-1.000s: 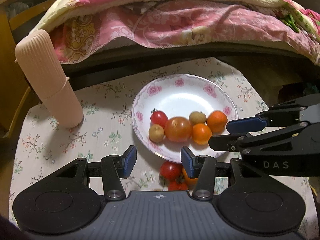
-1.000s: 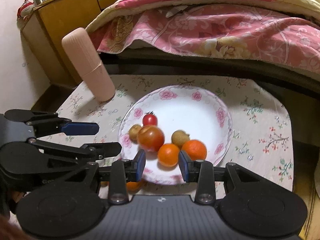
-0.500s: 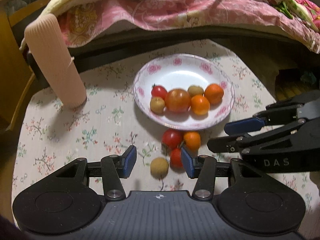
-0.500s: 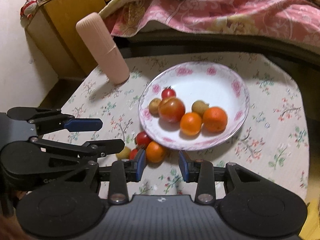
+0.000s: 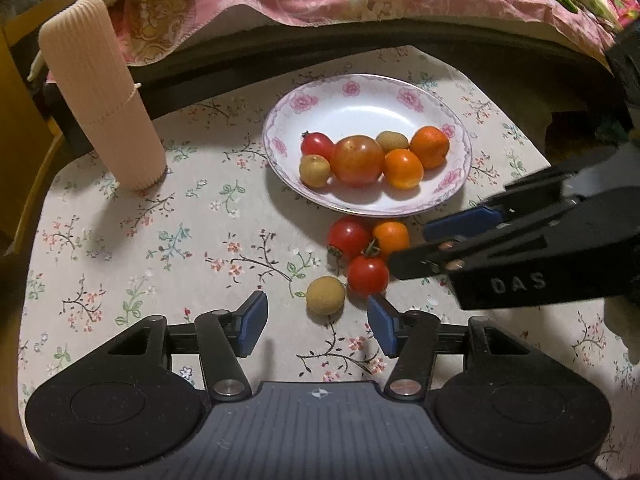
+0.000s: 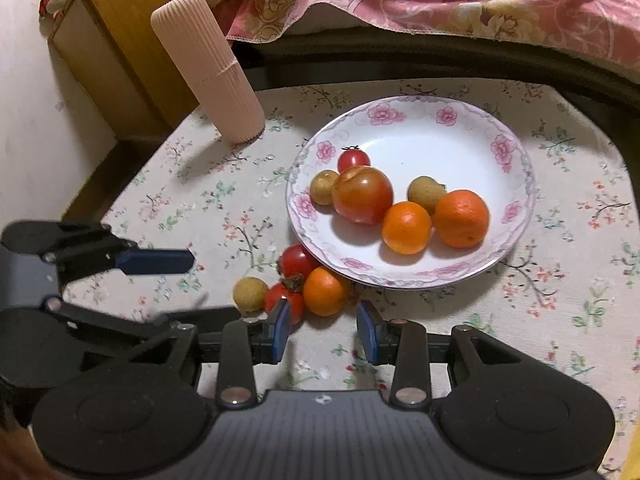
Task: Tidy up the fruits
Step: 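Move both open tools back to the fruit left on the tablecloth, then grasp a red cherry tomato with the left tool while the right tool grasps a small orange fruit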
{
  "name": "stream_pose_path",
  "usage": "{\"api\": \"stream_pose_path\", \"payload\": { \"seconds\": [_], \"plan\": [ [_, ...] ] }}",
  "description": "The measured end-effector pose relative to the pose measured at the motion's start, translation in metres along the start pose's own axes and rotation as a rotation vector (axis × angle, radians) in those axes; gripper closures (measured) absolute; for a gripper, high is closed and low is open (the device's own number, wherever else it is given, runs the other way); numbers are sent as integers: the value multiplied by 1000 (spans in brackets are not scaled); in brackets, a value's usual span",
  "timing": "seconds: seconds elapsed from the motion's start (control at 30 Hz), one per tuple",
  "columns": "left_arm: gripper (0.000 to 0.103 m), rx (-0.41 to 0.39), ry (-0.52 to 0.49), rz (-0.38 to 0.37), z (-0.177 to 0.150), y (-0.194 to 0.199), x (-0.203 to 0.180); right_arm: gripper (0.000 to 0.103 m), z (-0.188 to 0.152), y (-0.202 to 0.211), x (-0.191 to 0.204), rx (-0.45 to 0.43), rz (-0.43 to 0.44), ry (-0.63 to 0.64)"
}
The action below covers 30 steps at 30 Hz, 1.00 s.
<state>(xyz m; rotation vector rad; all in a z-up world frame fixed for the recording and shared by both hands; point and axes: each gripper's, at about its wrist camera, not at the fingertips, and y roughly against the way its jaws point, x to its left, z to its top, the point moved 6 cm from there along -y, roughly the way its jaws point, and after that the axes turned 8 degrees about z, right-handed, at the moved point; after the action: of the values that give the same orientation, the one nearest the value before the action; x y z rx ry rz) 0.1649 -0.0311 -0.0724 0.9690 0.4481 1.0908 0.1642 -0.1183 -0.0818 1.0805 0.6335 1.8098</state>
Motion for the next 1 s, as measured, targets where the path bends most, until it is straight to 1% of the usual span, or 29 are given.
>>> {"api": "stream_pose_path", "payload": {
  "seconds": [0.13, 0.2, 0.43, 0.53, 0.57, 0.6, 0.63, 0.83, 1.0],
  "plan": [
    [38, 8, -19, -2, -3, -2, -3, 66, 3, -7, 3, -7, 12, -3],
    [38, 13, -19, -5, -4, -4, -3, 65, 6, -10, 2, -21, 2, -13],
    [37, 22, -15, -10, -5, -7, -1, 65, 8, -15, -10, -14, 32, -113],
    [36, 22, -21, -13, -5, -7, -2, 69, 8, -13, -11, -7, 39, -117],
    [36, 21, -22, -14, -4, -7, -2, 72, 8, -11, -11, -4, 39, -114],
    [36, 21, -23, -15, -4, -8, -2, 79, 7, -10, -11, 0, 37, -112],
    [36, 22, -23, -14, -4, -8, -3, 83, 7, -9, -11, 5, 39, -110],
    [35, 26, -29, -15, -3, -10, -5, 85, 3, -1, -15, 18, 36, -114],
    [33, 23, -34, -23, -3, -10, -6, 85, 0, 3, -14, 32, 8, -92]
  ]
}}
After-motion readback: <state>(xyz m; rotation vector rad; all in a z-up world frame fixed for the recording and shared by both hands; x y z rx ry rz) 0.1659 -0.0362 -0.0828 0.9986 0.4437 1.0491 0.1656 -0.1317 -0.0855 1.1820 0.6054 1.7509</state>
